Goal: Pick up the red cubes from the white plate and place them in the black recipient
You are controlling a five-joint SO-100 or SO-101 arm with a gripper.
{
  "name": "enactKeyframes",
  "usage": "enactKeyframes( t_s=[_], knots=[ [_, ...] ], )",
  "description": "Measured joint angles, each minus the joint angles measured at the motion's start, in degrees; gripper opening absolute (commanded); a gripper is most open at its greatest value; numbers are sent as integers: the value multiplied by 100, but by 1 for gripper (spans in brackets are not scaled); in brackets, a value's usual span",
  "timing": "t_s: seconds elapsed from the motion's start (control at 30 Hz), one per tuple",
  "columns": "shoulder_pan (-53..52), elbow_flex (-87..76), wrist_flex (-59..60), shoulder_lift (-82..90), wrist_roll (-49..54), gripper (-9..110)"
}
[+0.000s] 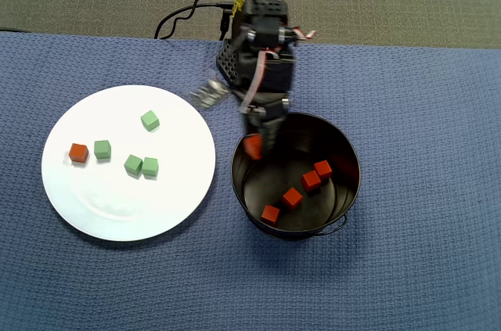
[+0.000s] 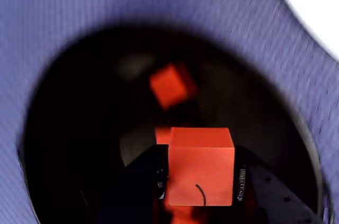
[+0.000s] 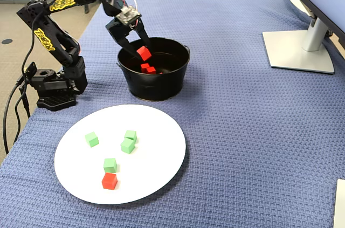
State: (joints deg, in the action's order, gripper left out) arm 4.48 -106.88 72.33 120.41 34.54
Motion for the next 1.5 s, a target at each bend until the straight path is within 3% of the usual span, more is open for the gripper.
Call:
enactKeyframes(
  t_s=[0.07,0.23,0.43,0.63,0.77,0.93,1.2,1.5],
  knots=[
    [316,-79,167,0,-9,36],
    [26,211,387,35,-97,35],
    [-1854,1107,422,-387,-193,32],
    [-3709,1143,-606,-1310,1099,28],
    [-4509,1354,-1248,-2197,1450,26],
    [-5265,2347,-1107,-3577,1318,26],
    [-5695,4096,-281,-5546,1160,26],
    [-5836,5186,255,-6618,1459,25]
  ],
)
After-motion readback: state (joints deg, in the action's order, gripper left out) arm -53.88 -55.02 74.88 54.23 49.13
